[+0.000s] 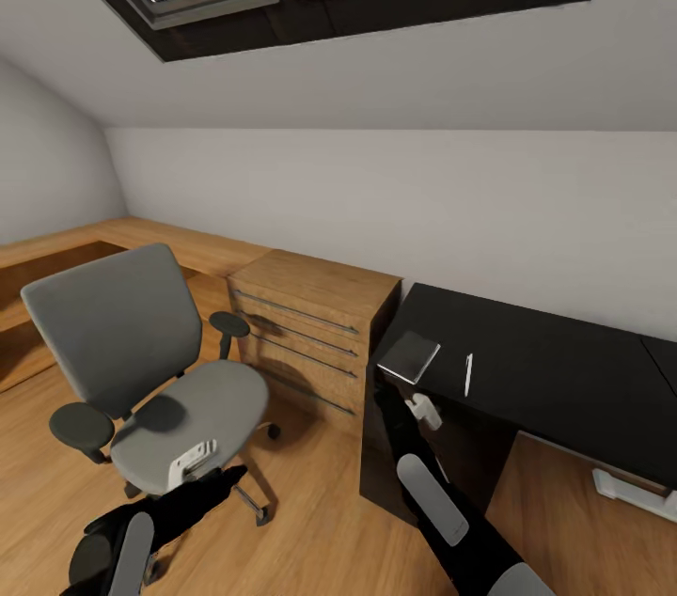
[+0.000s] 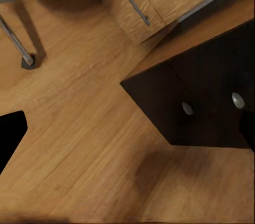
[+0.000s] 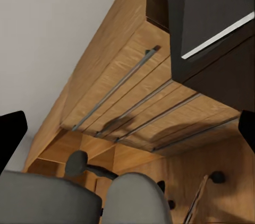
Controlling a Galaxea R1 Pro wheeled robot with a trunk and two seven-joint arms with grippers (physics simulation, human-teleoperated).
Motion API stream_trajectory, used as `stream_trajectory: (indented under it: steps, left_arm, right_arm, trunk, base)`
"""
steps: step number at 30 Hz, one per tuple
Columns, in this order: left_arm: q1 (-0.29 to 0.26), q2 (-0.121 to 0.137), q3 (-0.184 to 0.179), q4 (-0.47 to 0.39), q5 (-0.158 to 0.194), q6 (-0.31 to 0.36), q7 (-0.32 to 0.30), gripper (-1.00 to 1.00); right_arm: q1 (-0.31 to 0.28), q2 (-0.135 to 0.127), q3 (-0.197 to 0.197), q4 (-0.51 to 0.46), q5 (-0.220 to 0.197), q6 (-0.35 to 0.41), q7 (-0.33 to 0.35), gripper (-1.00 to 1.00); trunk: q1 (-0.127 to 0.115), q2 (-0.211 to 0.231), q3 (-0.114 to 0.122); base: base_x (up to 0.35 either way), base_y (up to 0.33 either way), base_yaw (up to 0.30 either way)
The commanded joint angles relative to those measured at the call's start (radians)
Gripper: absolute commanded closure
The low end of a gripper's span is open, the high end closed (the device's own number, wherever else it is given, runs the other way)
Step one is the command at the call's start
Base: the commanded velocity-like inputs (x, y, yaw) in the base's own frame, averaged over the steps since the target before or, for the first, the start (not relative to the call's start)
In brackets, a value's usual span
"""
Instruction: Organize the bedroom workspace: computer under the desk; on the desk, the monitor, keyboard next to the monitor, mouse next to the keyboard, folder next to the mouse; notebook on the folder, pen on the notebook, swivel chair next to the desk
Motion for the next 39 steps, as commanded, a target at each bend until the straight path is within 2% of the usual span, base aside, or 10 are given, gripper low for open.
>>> stream_trajectory:
  steps: [1,2,5,8,11,16,21,39]
  left_arm:
    - [-0.003,-0.001,0.004,-0.004,0.005,0.013,-0.008,-1.0]
    - [-0.006,0.002,0.005,-0.012,0.023,0.026,-0.009,-1.0]
    - [-0.008,0.008,0.013,-0.019,0.036,0.036,-0.011,-1.0]
    - [-0.009,0.012,0.04,-0.031,0.041,0.039,-0.012,-1.0]
    - [-0.009,0.014,0.05,-0.039,0.042,0.04,-0.012,-1.0]
    - [-0.009,0.014,0.058,-0.048,0.043,0.039,-0.013,-1.0]
    - [-0.009,0.014,0.059,-0.05,0.043,0.039,-0.013,-1.0]
    - [-0.009,0.013,0.058,-0.05,0.042,0.038,-0.012,-1.0]
  right_arm:
    - [-0.001,-0.001,0.003,0.0,-0.01,-0.007,-0.003,-1.0]
    - [-0.001,-0.001,0.002,0.001,-0.013,-0.007,-0.003,-1.0]
    - [-0.001,-0.002,0.0,0.001,-0.017,-0.007,-0.004,-1.0]
    - [-0.001,-0.003,-0.001,0.001,-0.018,-0.007,-0.004,-1.0]
    - [-0.001,-0.004,-0.009,0.001,-0.019,-0.007,-0.004,-1.0]
    - [-0.001,-0.001,-0.078,0.001,-0.02,-0.006,-0.004,-1.0]
    - [-0.001,0.0,-0.108,0.001,-0.021,-0.006,-0.003,-1.0]
    - [-0.001,-0.003,-0.125,0.001,-0.039,-0.007,-0.002,-1.0]
  trunk:
    - [0.0,-0.001,-0.001]
    - [0.0,-0.001,-0.001]
    - [0.0,-0.001,-0.001]
    - [0.004,-0.008,-0.004]
    - [0.015,-0.029,-0.014]
    - [0.034,-0.064,-0.029]
    - [0.054,-0.099,-0.045]
    - [0.123,-0.225,-0.101]
  base:
    - [0.0,0.0,0.0]
    - [0.0,0.0,0.0]
    - [0.0,0.0,0.0]
    - [0.0,0.0,0.0]
    - [0.0,0.0,0.0]
    - [0.0,0.0,0.0]
    - [0.0,0.0,0.0]
    - [0.0,0.0,0.0]
